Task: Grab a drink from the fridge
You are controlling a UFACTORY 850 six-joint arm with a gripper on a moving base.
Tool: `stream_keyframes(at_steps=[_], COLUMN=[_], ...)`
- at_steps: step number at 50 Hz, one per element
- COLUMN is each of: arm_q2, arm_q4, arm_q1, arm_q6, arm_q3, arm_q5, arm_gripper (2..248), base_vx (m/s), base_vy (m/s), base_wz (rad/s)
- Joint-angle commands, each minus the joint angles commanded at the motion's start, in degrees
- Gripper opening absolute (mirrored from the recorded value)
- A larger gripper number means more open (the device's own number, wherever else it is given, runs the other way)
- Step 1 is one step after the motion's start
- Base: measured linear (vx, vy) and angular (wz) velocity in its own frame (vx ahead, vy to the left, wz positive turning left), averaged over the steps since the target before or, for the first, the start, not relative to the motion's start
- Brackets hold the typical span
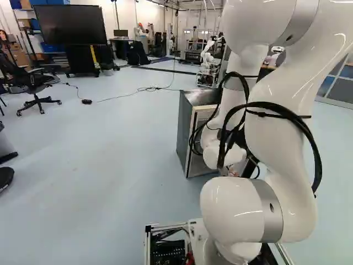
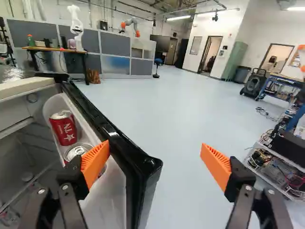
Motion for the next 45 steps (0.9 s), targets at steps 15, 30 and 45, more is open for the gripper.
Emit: stream_keyframes(at_steps=[15,30,45], arm_q2=[-0.9,-2.4,-4.5], arm_q4=[0.0,0.0,0.0], arm_q1=[-4.9,-9.9,-14.6], arm_q6=[0.0,0.0,0.0], arm_q3=[-1.5,-4.0,-7.6], arm_q5=[0.0,0.0,0.0], arm_gripper=[247,247,247], base_vx=[0.000,0.000,0.000], base_vy=[0.000,0.000,0.000], base_wz=[0.000,0.000,0.000])
